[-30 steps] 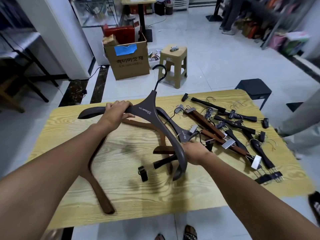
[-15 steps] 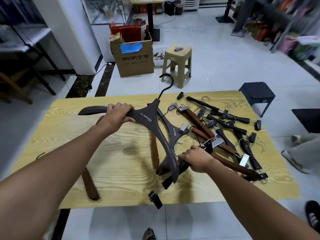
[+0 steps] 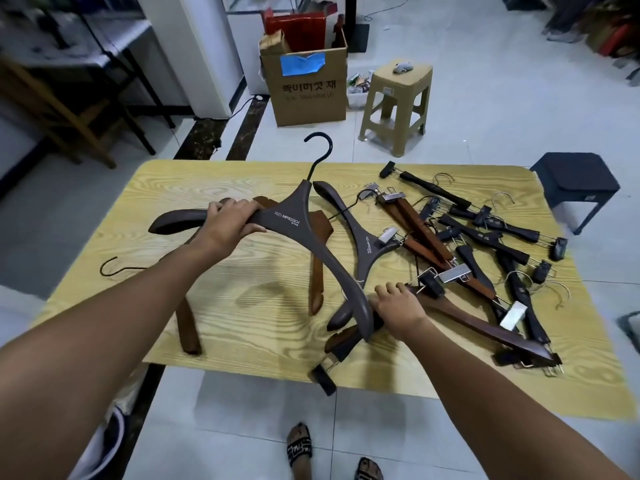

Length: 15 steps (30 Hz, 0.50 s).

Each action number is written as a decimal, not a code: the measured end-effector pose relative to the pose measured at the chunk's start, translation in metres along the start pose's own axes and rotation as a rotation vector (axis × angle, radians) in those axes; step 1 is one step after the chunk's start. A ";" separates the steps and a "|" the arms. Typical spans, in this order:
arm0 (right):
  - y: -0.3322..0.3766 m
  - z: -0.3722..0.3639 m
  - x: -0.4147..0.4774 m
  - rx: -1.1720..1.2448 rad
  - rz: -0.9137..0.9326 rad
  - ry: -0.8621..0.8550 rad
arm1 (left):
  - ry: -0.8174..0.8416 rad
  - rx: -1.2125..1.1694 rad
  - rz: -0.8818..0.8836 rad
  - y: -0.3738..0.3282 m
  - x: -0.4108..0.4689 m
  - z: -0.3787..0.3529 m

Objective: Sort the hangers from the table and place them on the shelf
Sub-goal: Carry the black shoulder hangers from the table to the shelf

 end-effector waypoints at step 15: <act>-0.033 0.012 -0.010 0.349 -0.298 -0.258 | -0.034 -0.035 -0.036 -0.005 0.019 0.001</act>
Point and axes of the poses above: each hand's wrist, its own x-axis towards the middle knuckle, its own z-axis out of the back of the hand, y = z × x, the point moved 1 cm from there along x, towards the middle knuckle, and after that the axes turned 4 degrees about -z, right-handed, at the moved point
